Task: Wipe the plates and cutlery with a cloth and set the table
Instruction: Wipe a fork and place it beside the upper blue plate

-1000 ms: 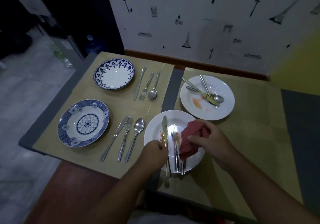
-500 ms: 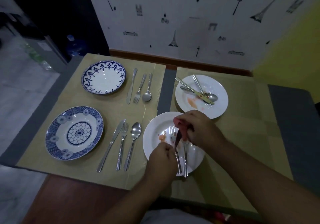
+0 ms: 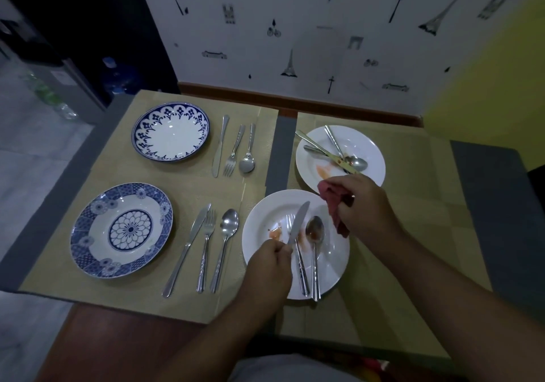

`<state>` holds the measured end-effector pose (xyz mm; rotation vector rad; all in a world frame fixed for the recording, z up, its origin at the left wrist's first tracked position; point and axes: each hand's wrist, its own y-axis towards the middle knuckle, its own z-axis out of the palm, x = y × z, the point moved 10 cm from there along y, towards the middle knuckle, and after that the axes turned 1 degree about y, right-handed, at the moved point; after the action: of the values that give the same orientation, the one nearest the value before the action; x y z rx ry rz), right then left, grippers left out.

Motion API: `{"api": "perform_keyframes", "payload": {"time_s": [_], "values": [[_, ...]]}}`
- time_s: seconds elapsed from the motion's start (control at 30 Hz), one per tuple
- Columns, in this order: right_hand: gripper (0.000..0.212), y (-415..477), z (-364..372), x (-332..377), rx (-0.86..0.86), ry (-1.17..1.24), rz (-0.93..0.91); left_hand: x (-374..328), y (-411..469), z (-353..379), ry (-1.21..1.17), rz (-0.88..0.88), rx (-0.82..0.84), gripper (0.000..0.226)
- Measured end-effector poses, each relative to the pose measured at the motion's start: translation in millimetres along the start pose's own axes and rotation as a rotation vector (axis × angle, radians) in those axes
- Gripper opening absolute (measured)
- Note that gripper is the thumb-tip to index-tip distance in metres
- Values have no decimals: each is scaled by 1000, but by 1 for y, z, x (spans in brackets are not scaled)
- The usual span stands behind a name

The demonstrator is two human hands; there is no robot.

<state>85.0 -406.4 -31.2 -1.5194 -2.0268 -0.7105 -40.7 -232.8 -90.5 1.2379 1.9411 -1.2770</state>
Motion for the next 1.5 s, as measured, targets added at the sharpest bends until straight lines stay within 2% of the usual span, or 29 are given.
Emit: {"api": "perform_keyframes", "payload": {"time_s": [0.27,0.4,0.53,0.73,0.93,1.1,1.23,1.33,1.5], "values": [[50,-38,22,28,97,32,-118,20,0,10,-173,-162,58,17],[48,-47,24,32,62,25,-140,20,-4,12,-330,-224,45,18],[48,-60,33,44,144,-36,-256,24,-7,14,-541,-295,48,15],[39,-69,53,64,280,-87,-431,22,-12,8,-542,-245,60,17],[38,-34,36,55,144,-146,-347,22,-12,2,-543,-242,79,11],[30,-70,58,86,276,-156,-580,24,-8,-5,-495,-223,115,14],[33,-42,56,76,224,-180,-512,31,-10,-9,-504,-212,92,7],[36,-26,51,72,182,-175,-466,30,-7,-14,-484,-198,70,9],[31,-50,60,90,270,-186,-592,32,-1,-16,-437,-180,46,8]]}}
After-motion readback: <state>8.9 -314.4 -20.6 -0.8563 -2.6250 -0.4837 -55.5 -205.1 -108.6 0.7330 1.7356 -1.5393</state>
